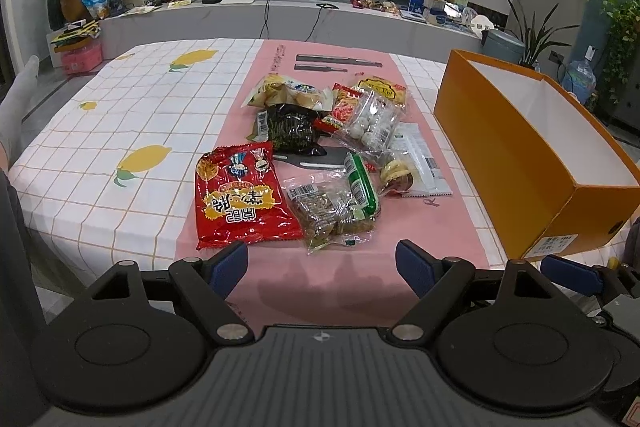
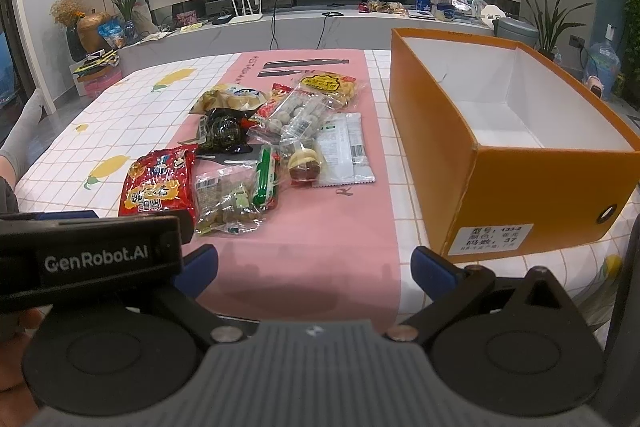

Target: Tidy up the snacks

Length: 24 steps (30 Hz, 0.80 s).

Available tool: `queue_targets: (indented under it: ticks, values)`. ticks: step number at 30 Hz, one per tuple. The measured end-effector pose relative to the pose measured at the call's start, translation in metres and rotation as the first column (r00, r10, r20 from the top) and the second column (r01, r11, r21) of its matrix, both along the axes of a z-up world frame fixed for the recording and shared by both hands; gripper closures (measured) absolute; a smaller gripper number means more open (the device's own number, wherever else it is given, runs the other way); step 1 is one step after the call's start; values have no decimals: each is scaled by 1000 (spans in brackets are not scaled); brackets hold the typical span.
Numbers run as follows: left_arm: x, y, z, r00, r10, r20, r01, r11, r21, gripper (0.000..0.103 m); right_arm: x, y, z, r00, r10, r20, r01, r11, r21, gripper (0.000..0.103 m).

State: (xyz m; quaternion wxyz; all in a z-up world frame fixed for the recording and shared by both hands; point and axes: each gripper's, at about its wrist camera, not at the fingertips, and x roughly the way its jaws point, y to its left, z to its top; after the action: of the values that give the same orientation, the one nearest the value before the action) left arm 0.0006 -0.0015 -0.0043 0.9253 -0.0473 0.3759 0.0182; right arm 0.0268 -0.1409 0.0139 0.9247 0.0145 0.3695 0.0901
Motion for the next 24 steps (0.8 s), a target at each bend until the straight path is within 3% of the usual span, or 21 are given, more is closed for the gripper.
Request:
queue_targets:
  ticks: [20, 24]
  values:
    - [2, -1, 0, 997, -9, -74, 12, 999, 36, 5, 1, 0, -2, 1000, -4, -6, 4, 1000, -7, 3]
    - [2, 1, 2, 996, -9, -86, 11, 1000, 19, 12, 0, -1, -1, 1000, -4, 4, 4, 1000, -8, 3]
